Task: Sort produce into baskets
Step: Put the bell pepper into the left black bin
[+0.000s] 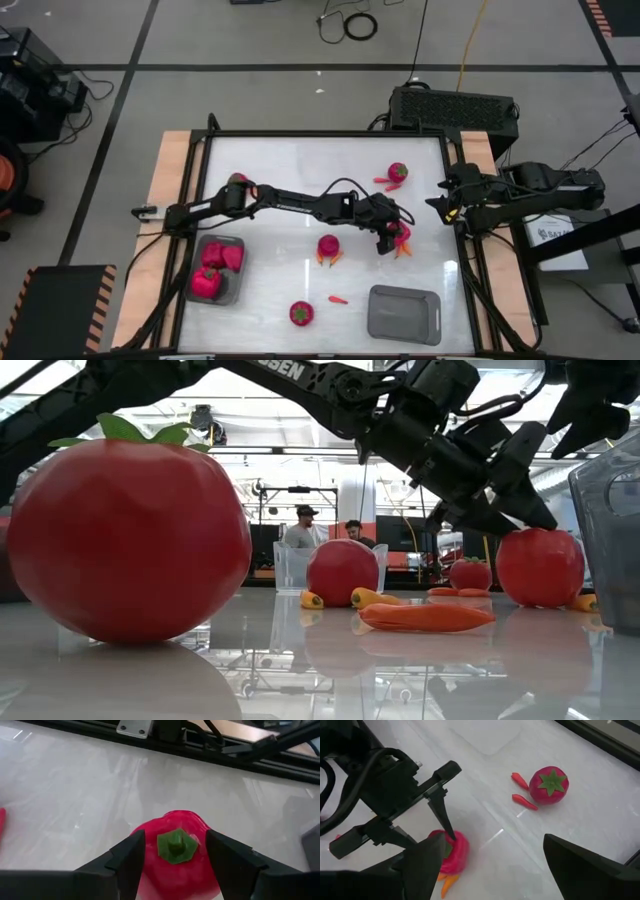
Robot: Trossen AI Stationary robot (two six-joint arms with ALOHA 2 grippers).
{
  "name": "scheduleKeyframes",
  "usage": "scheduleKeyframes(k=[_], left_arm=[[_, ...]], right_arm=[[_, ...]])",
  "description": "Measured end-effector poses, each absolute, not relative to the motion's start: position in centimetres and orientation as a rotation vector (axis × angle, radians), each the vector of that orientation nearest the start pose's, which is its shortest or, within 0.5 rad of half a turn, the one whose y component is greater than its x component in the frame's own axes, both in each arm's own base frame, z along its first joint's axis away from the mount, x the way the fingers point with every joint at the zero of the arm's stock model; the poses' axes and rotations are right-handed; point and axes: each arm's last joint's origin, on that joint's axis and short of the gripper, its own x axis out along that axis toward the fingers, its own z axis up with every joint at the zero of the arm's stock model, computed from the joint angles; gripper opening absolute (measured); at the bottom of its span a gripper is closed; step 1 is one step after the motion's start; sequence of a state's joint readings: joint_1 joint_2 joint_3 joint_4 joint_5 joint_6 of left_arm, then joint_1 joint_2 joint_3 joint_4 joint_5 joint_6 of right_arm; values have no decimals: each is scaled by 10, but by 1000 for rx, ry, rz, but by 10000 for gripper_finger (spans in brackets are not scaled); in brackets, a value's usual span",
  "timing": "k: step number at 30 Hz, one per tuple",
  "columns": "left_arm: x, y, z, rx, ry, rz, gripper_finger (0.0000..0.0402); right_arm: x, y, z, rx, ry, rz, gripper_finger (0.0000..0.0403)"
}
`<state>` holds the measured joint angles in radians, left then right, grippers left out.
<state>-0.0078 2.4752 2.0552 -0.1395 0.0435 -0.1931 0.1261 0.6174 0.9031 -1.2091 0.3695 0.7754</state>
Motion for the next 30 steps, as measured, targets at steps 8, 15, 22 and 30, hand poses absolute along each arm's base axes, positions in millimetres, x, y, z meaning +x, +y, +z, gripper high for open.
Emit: scheduleKeyframes(k=[8,15,22,30], left_arm=[[558,-6,171,-202,548,26,184],[559,-6,171,-252,542,40,106],[559,-2,172,-269,535,49,20],[558,4,212,-330,455,41,21]], right_arm=[[81,0,307,490,753,-552,329],[81,0,307,499,751,-555,329],[81,0,307,533,754,-550,329],[81,0,307,549,755,-548,329]])
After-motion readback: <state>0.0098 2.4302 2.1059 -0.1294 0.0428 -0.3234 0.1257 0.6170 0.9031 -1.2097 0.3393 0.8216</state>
